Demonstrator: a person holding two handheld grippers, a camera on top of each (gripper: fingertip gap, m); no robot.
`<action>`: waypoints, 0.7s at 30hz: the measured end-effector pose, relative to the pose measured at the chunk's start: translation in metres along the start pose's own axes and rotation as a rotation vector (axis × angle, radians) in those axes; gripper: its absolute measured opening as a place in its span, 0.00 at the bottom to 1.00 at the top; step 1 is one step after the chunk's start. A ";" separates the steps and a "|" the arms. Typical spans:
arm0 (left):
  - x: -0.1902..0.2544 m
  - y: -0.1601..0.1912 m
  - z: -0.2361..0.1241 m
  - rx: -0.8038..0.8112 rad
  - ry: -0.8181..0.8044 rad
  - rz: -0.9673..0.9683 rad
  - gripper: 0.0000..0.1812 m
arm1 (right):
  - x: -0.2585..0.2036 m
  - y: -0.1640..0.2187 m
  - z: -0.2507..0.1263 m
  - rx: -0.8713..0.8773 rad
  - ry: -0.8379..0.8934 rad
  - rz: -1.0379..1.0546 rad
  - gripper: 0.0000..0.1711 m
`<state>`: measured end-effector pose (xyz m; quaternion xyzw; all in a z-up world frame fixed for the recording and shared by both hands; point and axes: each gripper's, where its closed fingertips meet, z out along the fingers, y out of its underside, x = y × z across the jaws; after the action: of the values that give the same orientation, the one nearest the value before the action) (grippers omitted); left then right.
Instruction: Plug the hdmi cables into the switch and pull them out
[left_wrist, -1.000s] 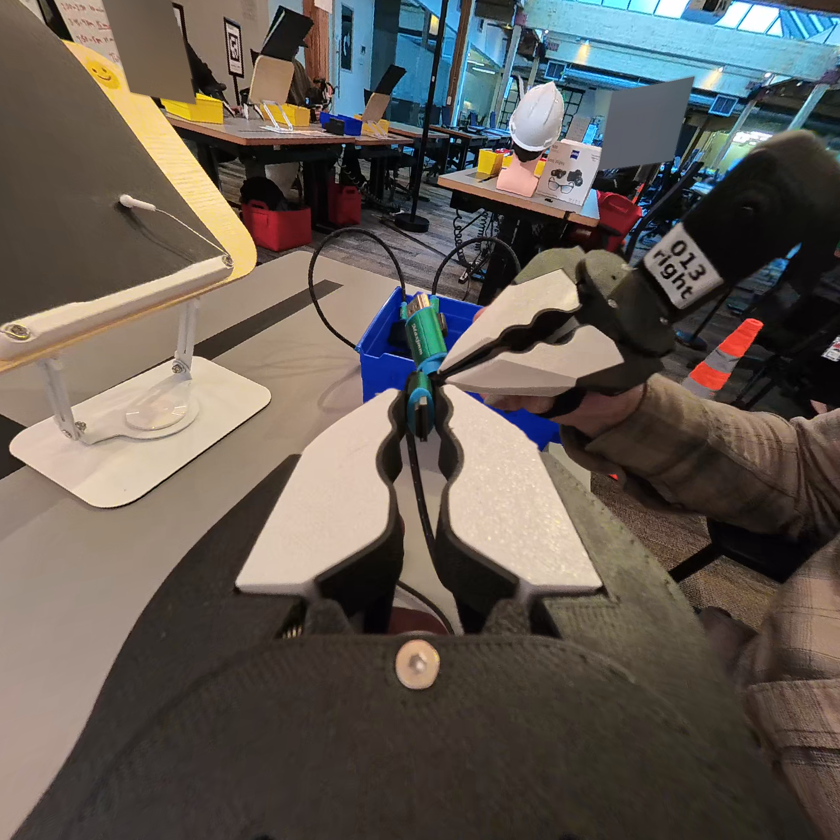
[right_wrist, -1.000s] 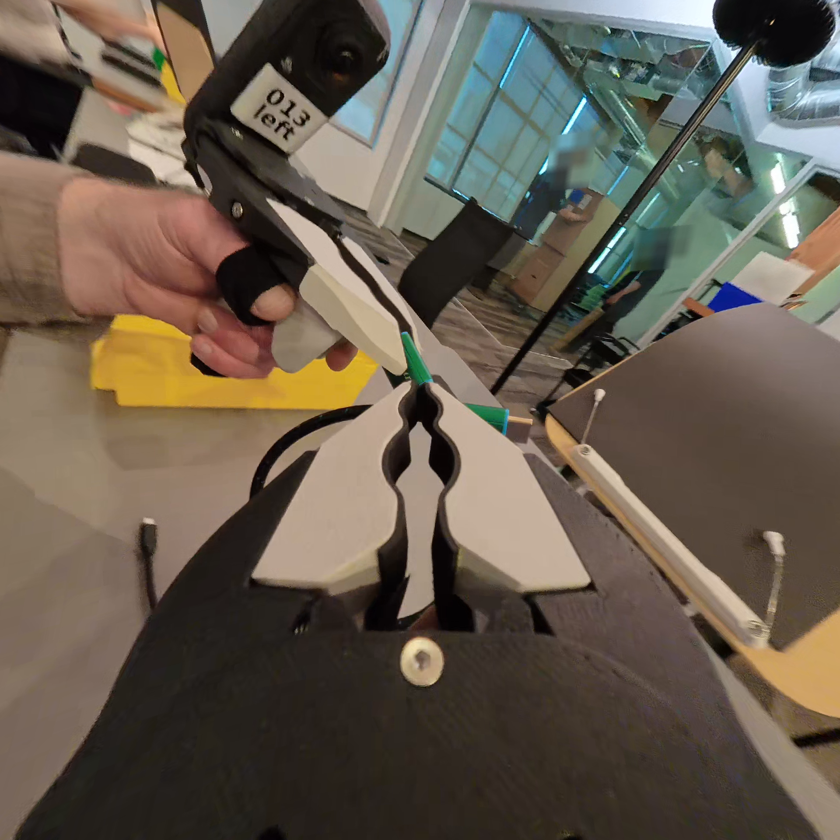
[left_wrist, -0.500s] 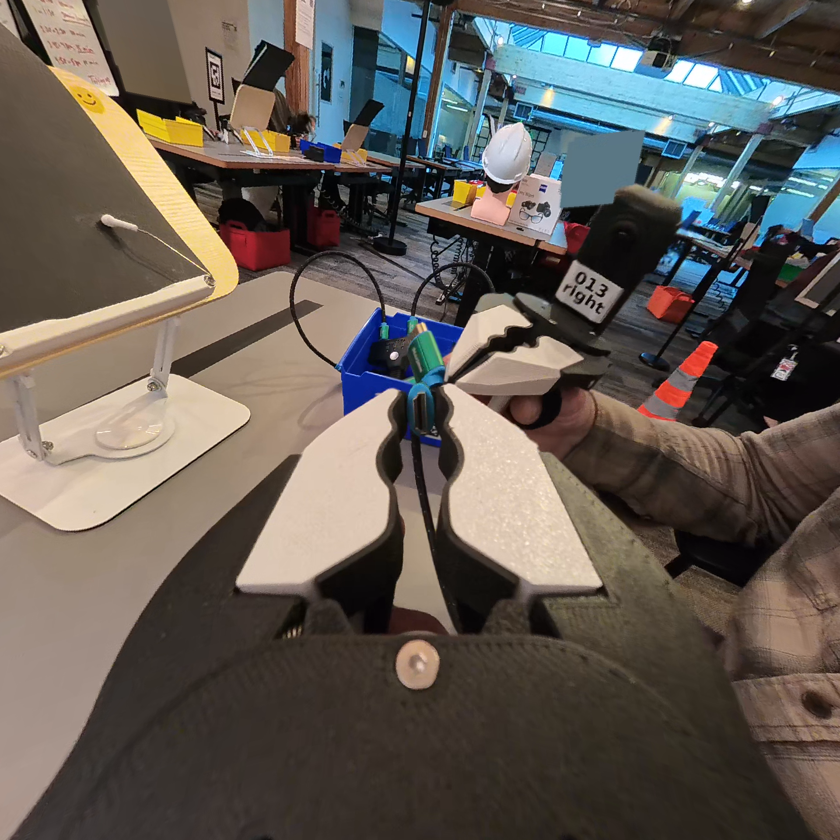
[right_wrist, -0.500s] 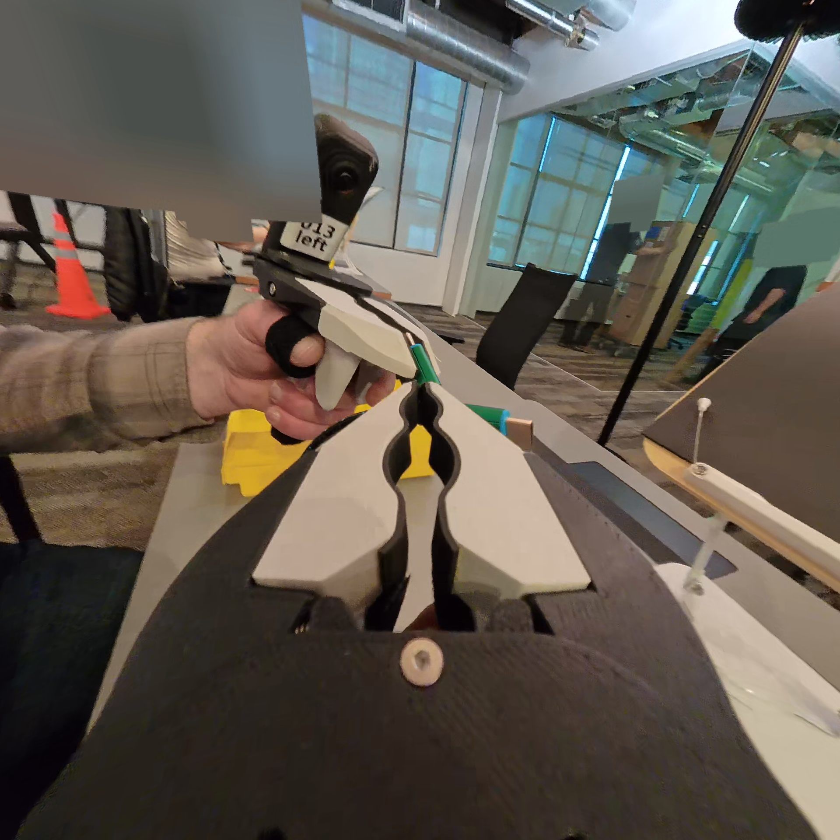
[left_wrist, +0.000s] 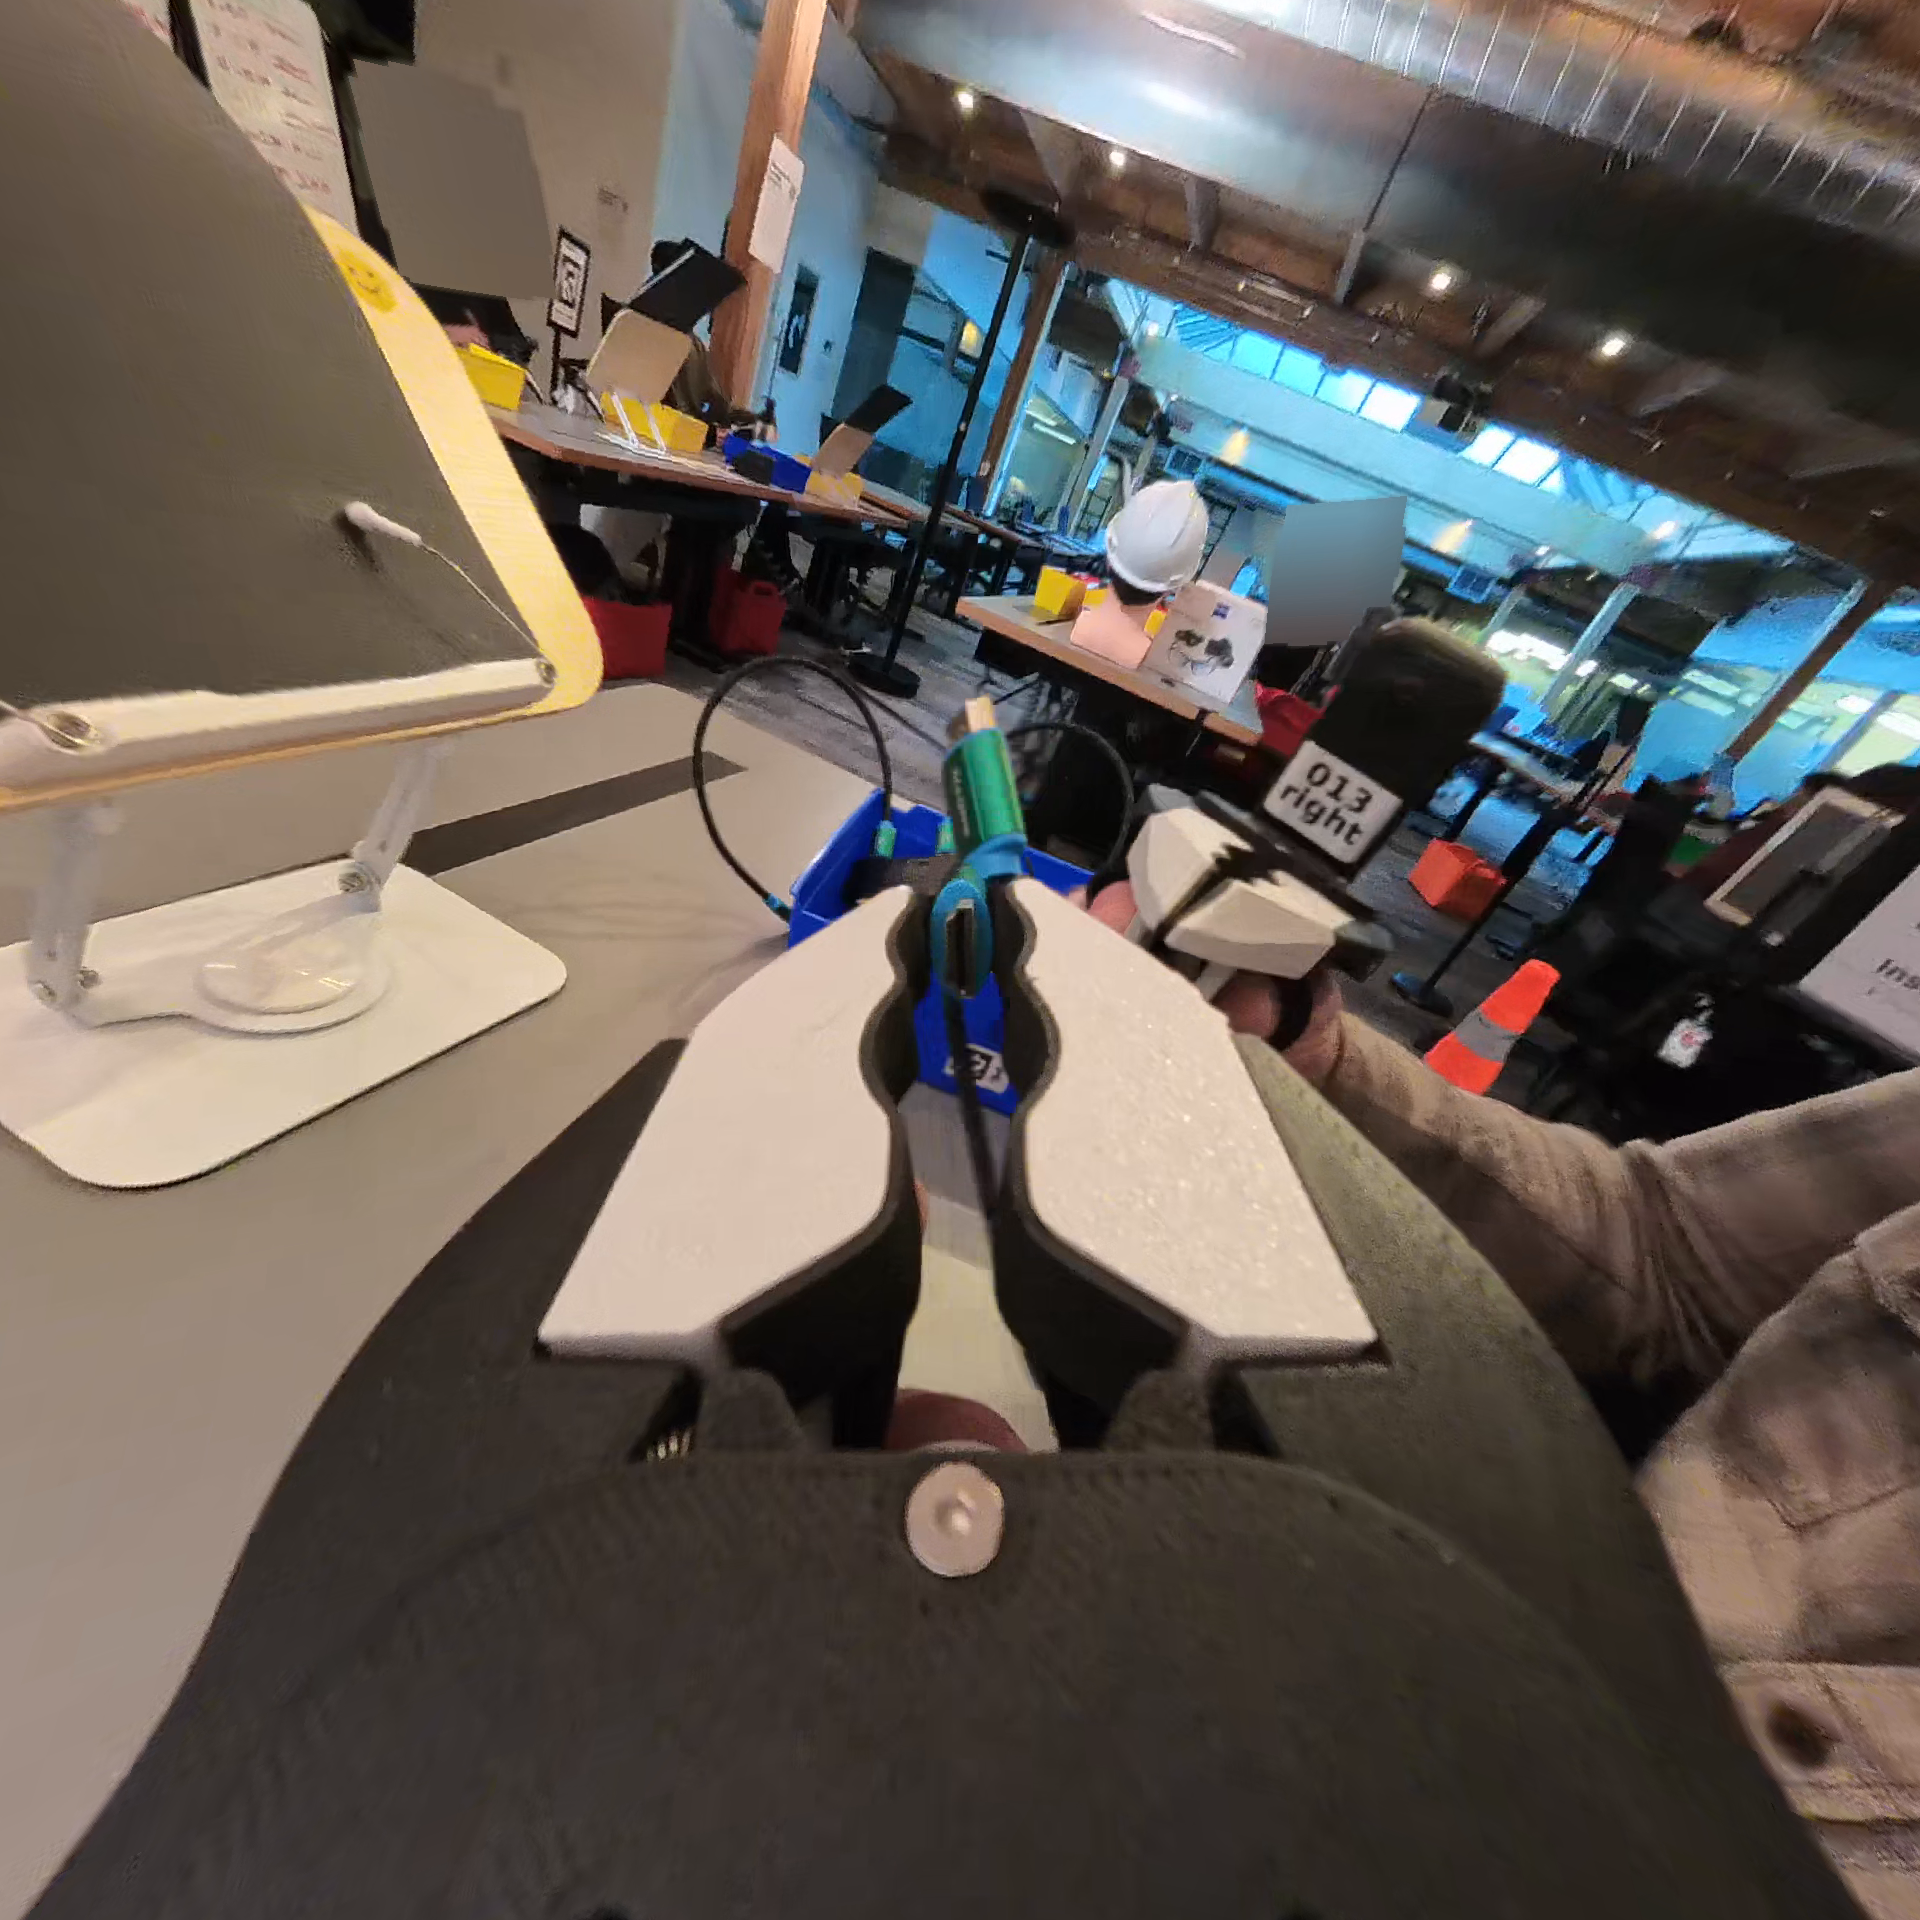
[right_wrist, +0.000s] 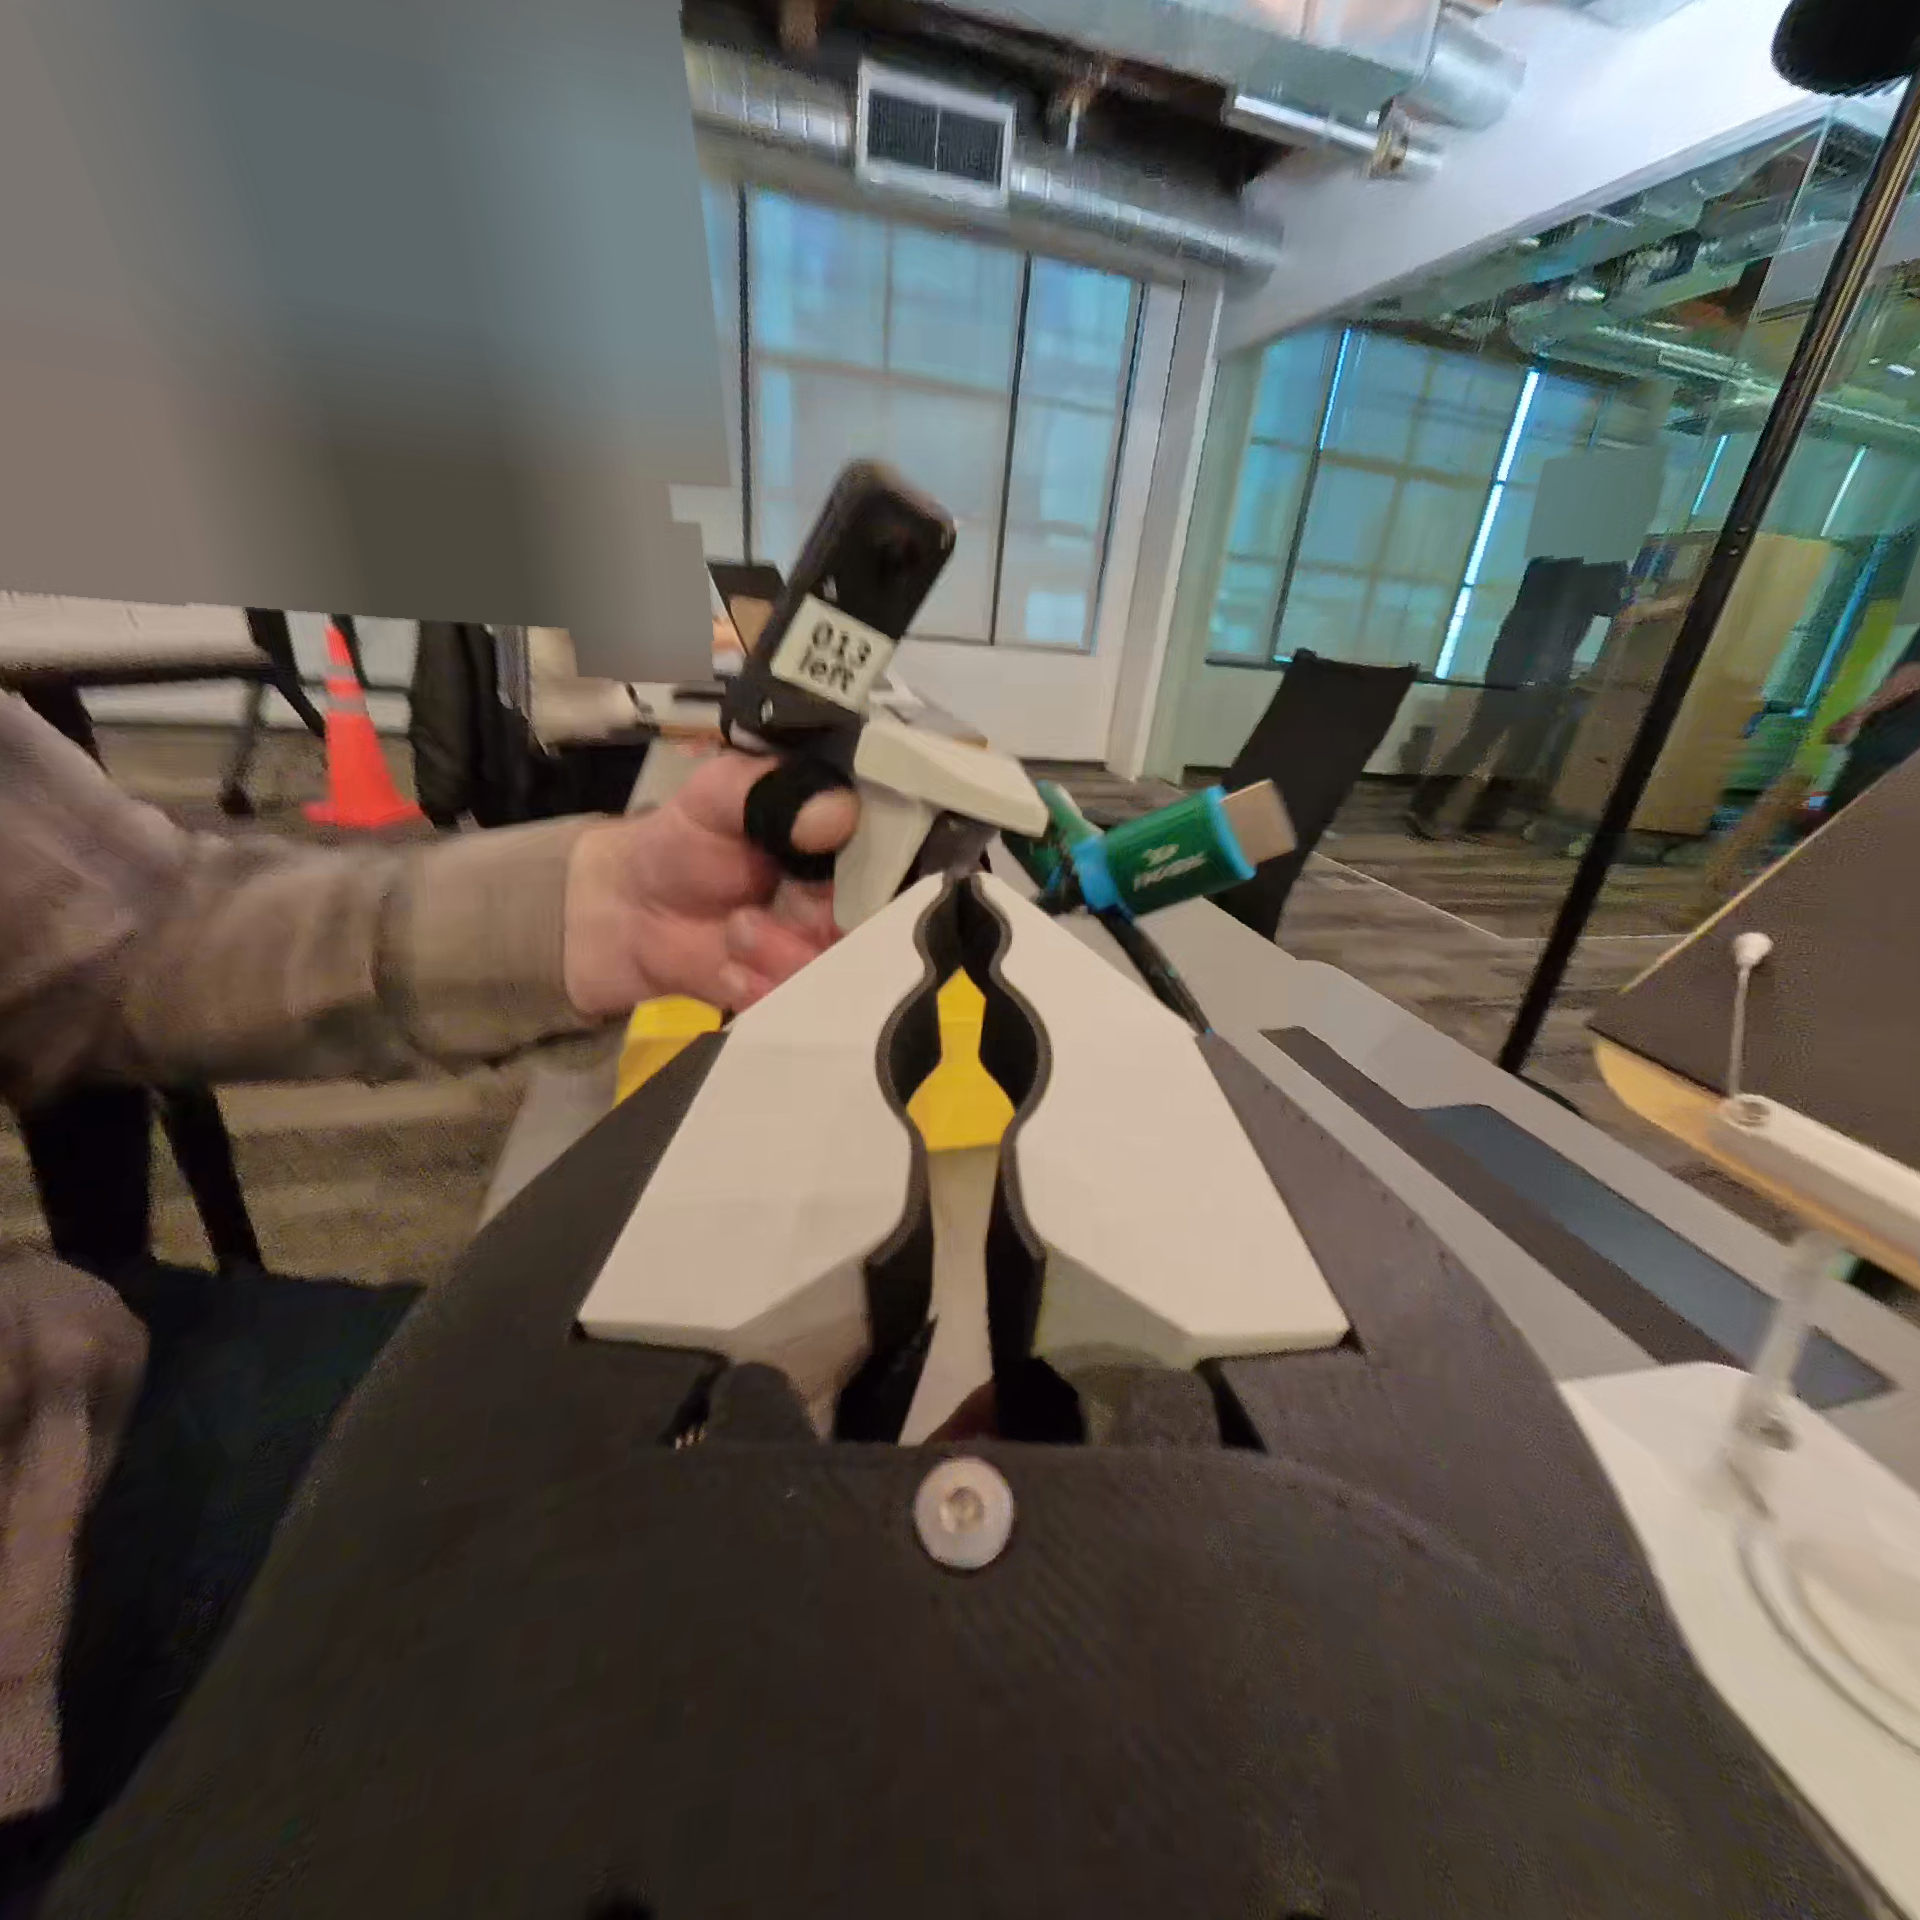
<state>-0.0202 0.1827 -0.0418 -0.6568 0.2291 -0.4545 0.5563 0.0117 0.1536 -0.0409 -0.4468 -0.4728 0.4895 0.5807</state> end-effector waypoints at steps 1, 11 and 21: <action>0.000 -0.001 -0.001 -0.012 -0.013 0.030 0.06 | 0.001 0.000 0.000 -0.011 0.020 -0.029 0.00; 0.012 0.008 0.009 -0.092 -0.052 0.138 0.06 | 0.008 -0.001 0.011 -0.182 0.251 -0.418 0.05; 0.014 0.017 0.013 -0.148 -0.069 0.196 0.06 | 0.016 0.014 0.007 -0.321 0.275 -0.521 0.04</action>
<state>0.0009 0.1734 -0.0520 -0.6858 0.3060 -0.3568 0.5557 0.0038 0.1714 -0.0517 -0.4587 -0.5593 0.1791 0.6669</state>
